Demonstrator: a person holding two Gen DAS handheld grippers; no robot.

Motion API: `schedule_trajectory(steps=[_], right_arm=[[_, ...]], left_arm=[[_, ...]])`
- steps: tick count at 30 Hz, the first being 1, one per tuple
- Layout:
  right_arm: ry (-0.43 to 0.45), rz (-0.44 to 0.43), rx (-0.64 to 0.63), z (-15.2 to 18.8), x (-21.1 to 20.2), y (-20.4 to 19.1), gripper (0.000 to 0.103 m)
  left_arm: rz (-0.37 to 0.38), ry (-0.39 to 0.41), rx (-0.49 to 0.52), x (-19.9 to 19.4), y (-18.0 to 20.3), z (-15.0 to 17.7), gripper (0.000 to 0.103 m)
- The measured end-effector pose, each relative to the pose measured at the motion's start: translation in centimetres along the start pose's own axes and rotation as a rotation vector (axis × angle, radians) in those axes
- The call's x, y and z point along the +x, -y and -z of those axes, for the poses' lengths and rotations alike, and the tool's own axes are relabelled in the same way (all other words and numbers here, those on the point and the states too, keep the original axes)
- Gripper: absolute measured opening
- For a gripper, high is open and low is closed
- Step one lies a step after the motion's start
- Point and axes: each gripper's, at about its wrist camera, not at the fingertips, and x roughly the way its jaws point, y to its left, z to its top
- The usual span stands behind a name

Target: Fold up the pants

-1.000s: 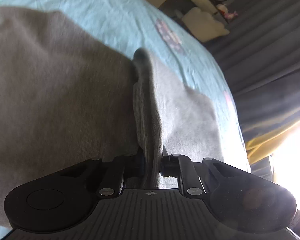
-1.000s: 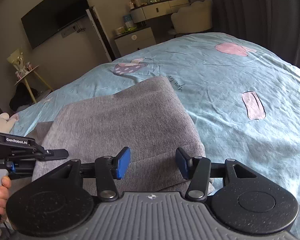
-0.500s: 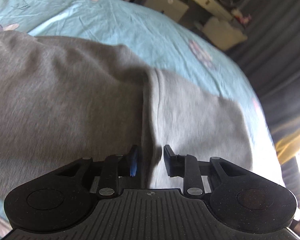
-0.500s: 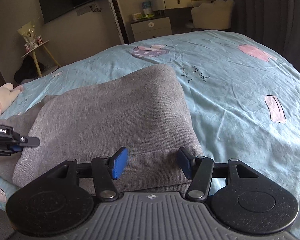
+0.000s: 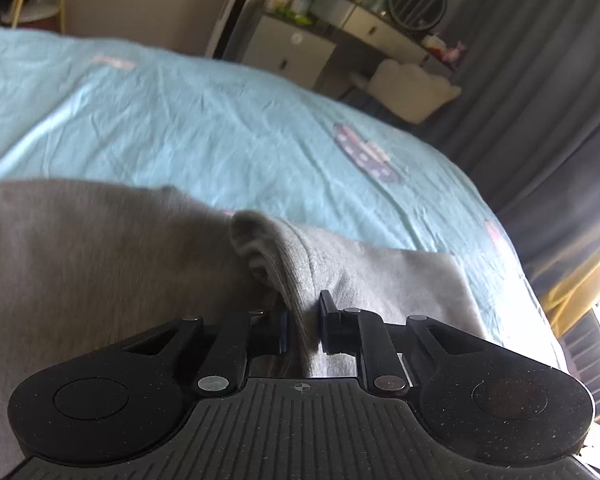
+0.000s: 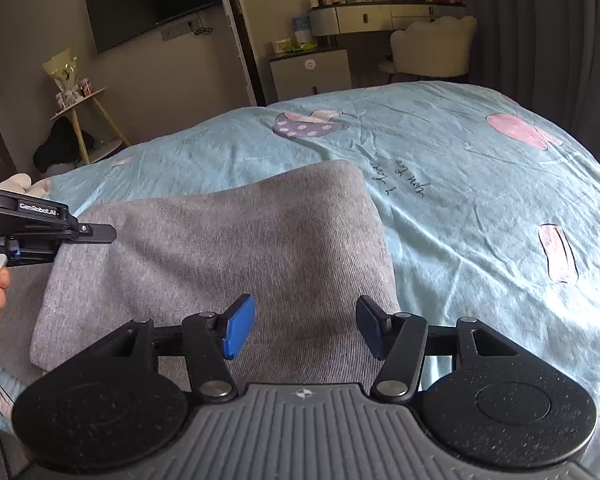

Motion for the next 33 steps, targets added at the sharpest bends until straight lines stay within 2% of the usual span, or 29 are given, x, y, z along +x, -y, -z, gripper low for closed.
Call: schedule_trajectory(steps=[2,4,6,8,12,14,16,20,22,26,33], right_arm=[[-0.011,0.010,0.008,-0.1,0.6,0.0,0.057],[-0.029,0.019,0.021,-0.2,1.0,0.1,0.057],[-0.024,-0.001,0.029,0.1,0.7,0.1,0.057],[-0.026,0.001,0.021,0.5,0.5,0.1,0.059],[-0.030,0.004,0.029,1.3,0.2,-0.2,0.059],[-0.030,-0.005,0.023,1.5,-0.2,-0.5,0.059],[-0.032,-0.005,0.002,1.7,-0.5,-0.9,0.059],[-0.050,0.001,-0.048,2.6,-0.6,-1.2,0.068],[-0.062,0.017,-0.063,3.1,-0.4,-1.2,0.068],[-0.060,0.020,-0.050,3.4,-0.2,-1.0,0.070],[-0.073,0.052,-0.108,3.8,0.4,-1.7,0.075]], left_arm=[[-0.098,-0.013,0.052,0.7,-0.1,0.3,0.031],[-0.192,-0.086,0.059,1.3,-1.1,0.9,0.033],[-0.118,-0.107,-0.001,0.0,-2.5,1.8,0.034],[-0.059,-0.126,-0.027,-1.3,-3.1,2.8,0.042],[-0.018,-0.189,-0.025,-2.3,-2.7,5.2,0.050],[-0.024,-0.216,-0.048,-2.1,-2.7,6.1,0.052],[-0.030,-0.200,-0.059,-2.3,-2.4,6.8,0.052],[-0.051,-0.187,-0.043,-2.4,-1.1,8.0,0.048],[-0.095,-0.181,-0.001,-2.4,-0.3,8.2,0.040],[-0.122,-0.168,0.020,-2.6,0.2,8.5,0.027],[-0.139,-0.130,-0.007,-3.1,-0.1,8.8,0.017]])
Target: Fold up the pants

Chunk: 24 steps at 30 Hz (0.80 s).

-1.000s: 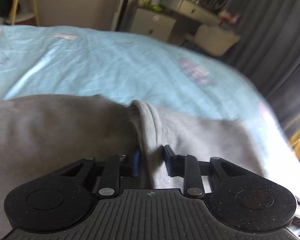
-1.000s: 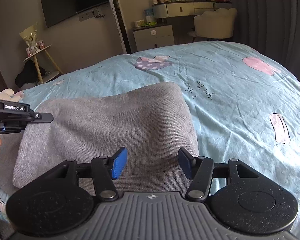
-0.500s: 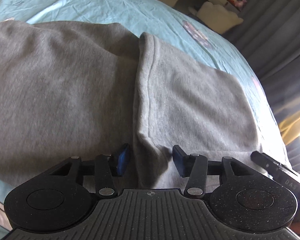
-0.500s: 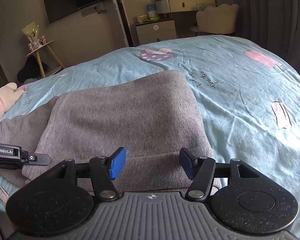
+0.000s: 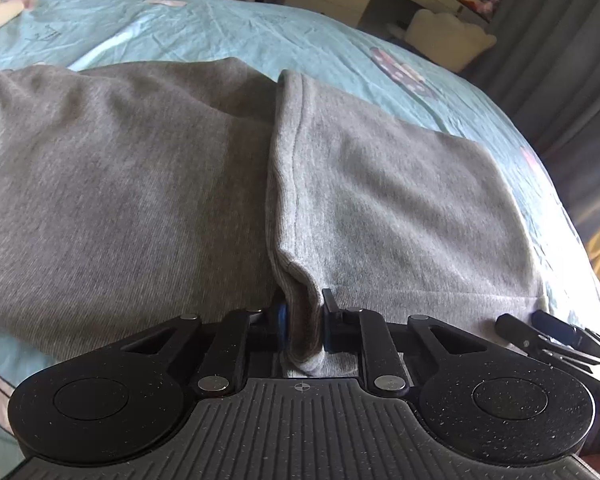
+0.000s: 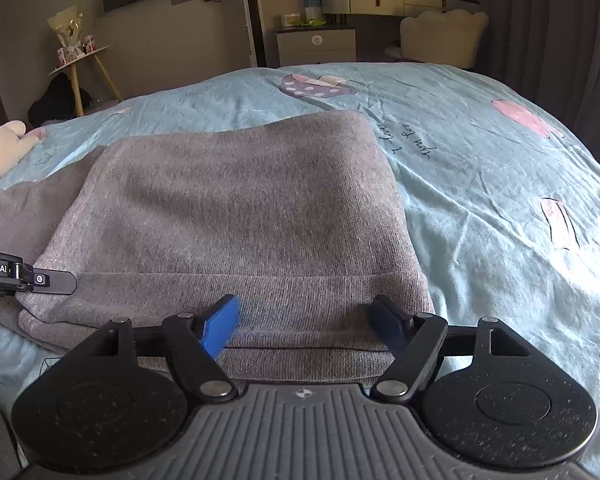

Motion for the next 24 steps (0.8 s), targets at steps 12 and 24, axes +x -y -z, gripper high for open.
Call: schedule_trajectory(steps=[12,24], right_arm=[[0.014,-0.004,0.043,-0.1,-0.4,0.9,0.076],[0.040,0.018,0.077,0.1,-2.2,1.0,0.088]], left_arm=[[0.005,-0.002,-0.103,0.2,-1.1,0.1,0.015],[-0.005,0.209,-0.386,-6.1,-7.8,0.5,0.078]])
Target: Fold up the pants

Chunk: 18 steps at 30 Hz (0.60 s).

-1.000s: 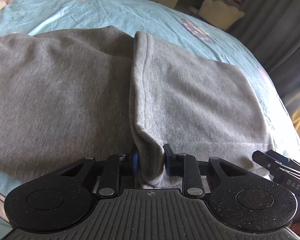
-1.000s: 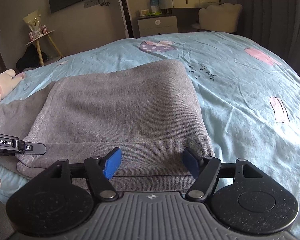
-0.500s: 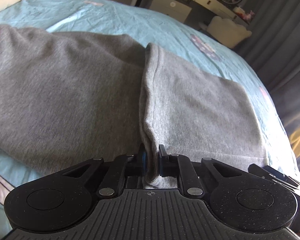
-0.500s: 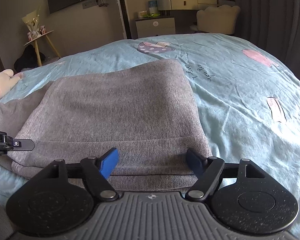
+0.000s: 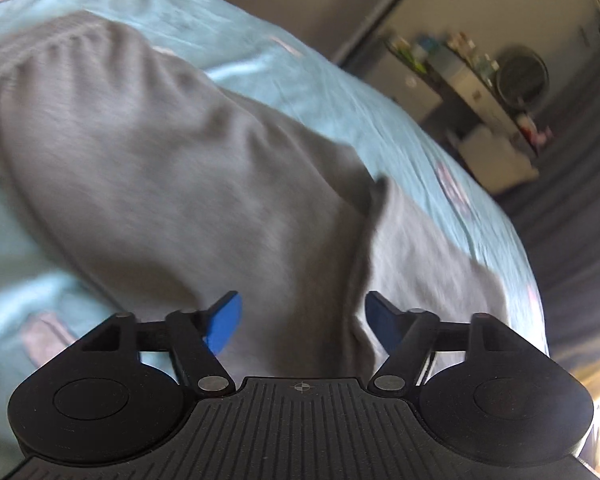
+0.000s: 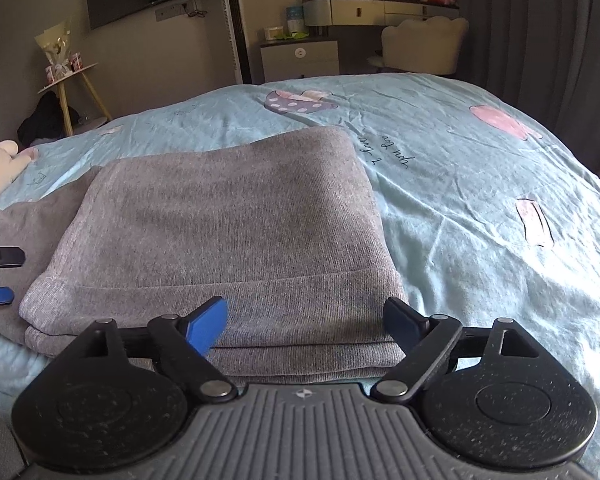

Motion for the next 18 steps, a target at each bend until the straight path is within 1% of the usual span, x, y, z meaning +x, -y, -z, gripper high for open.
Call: schedule_trajectory(steps=[2,4,5,7,8,11,13,16,18], right_arm=[[0.004,-0.014,0.026,0.0,-0.2,0.3,0.091],[0.003,-0.020,0.044,0.0,-0.2,0.5,0.093],[0.000,-0.023,0.052,-0.1,0.0,0.5,0.094],[-0.005,-0.026,0.057,0.0,0.3,0.5,0.095],[-0.004,-0.029,0.057,0.0,0.3,0.4,0.096],[-0.007,-0.039,0.047,0.0,0.6,0.1,0.097],[-0.017,-0.041,0.039,0.0,0.9,-0.1,0.098],[-0.029,-0.046,0.041,0.0,1.1,-0.2,0.098],[-0.035,-0.050,0.048,0.1,1.3,-0.1,0.098]], left_arm=[[-0.023,0.048,-0.032,-1.6,-2.4,-1.4,0.083],[-0.039,0.088,-0.069,-3.0,-5.3,-2.8,0.082],[-0.060,0.109,-0.099,-3.5,-6.8,-3.4,0.082],[-0.107,0.138,-0.189,-4.4,-9.9,-4.5,0.081],[-0.108,0.146,-0.239,-4.8,-11.7,-5.2,0.081],[-0.074,0.167,-0.363,-5.2,-15.5,-6.5,0.081],[-0.075,0.171,-0.386,-5.0,-16.9,-7.2,0.081],[-0.099,0.135,-0.365,-3.5,-18.0,-8.2,0.081],[-0.087,0.125,-0.391,-2.6,-18.8,-8.4,0.082]])
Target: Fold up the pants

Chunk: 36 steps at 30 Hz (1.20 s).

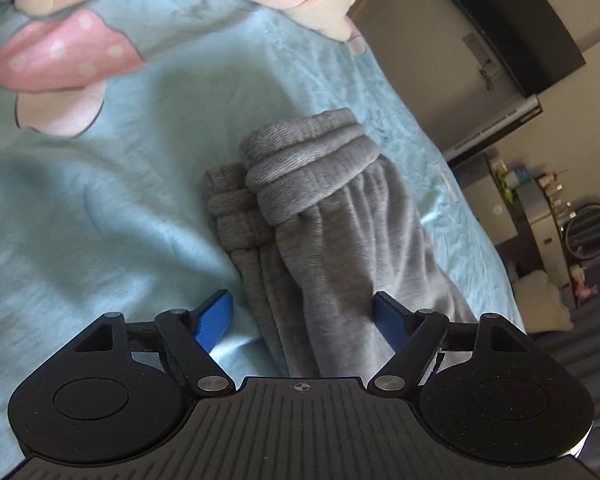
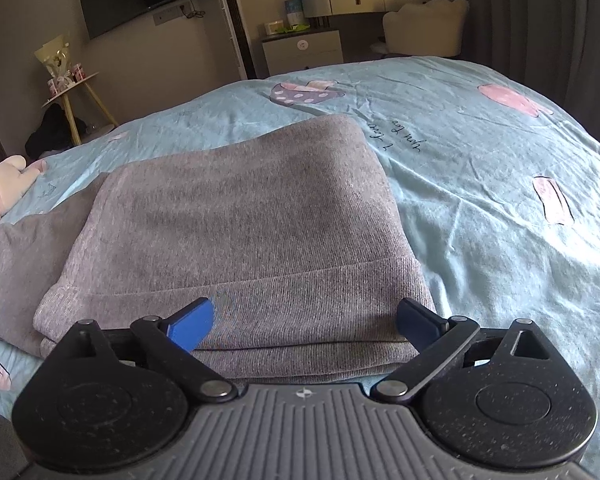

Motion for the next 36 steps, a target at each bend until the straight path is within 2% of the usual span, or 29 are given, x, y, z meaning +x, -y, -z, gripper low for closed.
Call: schedule_trajectory(steps=[7,12,14,15,17,23,28,31,36], right_arm=[[-0.011,-0.003,0.005,0.1,0.6,0.0,0.099],[-0.009,-0.003,0.002,0.1,0.8,-0.1,0.099],[-0.006,-0.005,0.007,0.1,0.7,0.0,0.099],[-0.003,-0.006,0.008,0.1,0.7,0.0,0.099],[0.002,-0.009,0.011,0.0,0.5,0.1,0.099],[0.028,-0.033,0.042,0.0,-0.2,0.5,0.099],[0.046,-0.050,0.061,0.0,-0.6,0.8,0.099],[0.053,-0.060,0.083,0.0,-0.8,1.1,0.099],[0.064,-0.072,0.104,0.0,-1.3,1.4,0.099]], left_arm=[[0.049,0.030,-0.046,1.8,-1.0,-1.0,0.082],[0.037,0.011,-0.100,2.5,-1.7,-2.1,0.057],[0.029,0.004,-0.081,2.3,-1.5,-2.2,0.039],[0.028,0.006,-0.061,2.0,-1.2,-2.1,0.036],[0.019,0.025,0.014,1.2,0.0,-2.0,0.028],[0.021,0.118,0.299,-2.4,6.6,-0.7,0.022],[0.070,0.183,0.598,-5.1,14.4,3.8,0.021],[0.135,0.161,0.751,-5.5,18.5,7.7,0.020],[0.204,0.023,0.920,-3.5,22.5,14.4,0.016]])
